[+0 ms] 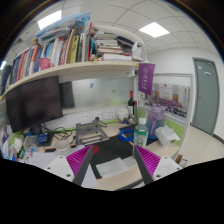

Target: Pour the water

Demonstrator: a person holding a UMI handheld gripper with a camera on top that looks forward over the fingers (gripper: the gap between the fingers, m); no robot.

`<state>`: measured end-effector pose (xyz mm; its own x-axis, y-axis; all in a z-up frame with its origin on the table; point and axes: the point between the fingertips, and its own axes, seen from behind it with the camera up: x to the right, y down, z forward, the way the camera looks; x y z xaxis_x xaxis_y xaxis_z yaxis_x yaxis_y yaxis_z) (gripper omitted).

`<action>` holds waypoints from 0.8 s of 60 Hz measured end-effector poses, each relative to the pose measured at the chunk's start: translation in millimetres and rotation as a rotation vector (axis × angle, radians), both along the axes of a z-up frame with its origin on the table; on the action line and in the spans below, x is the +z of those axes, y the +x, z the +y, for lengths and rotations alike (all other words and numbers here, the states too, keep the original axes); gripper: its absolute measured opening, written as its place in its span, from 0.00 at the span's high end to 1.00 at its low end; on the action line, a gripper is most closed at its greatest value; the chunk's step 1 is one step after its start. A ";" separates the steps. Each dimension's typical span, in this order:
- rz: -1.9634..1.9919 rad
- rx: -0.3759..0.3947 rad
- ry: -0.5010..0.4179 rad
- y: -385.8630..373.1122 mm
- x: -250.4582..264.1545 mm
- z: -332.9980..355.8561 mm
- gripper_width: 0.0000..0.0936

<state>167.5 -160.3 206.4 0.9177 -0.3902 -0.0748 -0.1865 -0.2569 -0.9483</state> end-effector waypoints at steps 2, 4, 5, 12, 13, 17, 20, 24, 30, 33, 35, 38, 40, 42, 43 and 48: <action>0.001 -0.029 -0.007 23.5 -11.0 4.8 0.09; -0.007 -0.050 -0.014 45.1 -20.3 9.9 0.09; -0.014 -0.059 -0.013 55.2 -23.4 12.8 0.09; -0.082 -0.049 -0.031 107.4 -55.2 45.7 0.09; -0.090 -0.046 -0.034 113.6 -59.5 51.0 0.09; -0.109 -0.040 -0.032 136.2 -74.5 71.9 0.10; -0.113 -0.043 -0.033 150.8 -85.9 86.0 0.09; -0.114 -0.025 -0.029 162.6 -98.6 105.2 0.11; -0.130 -0.001 -0.015 178.3 -108.7 128.1 0.18; -0.144 0.003 0.002 184.0 -109.8 136.2 0.27; -0.153 0.012 0.005 186.8 -112.8 140.8 0.32; -0.157 0.016 0.015 190.7 -116.1 145.4 0.42; -0.155 0.024 0.037 189.8 -113.5 148.6 0.43; -0.161 0.025 0.048 190.9 -112.2 149.6 0.46; -0.159 0.026 0.053 191.1 -112.0 150.3 0.47; -0.176 0.036 0.058 188.5 -111.7 154.5 0.52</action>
<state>356.0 -5.8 94.7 0.9319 -0.3566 0.0670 -0.0077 -0.2042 -0.9789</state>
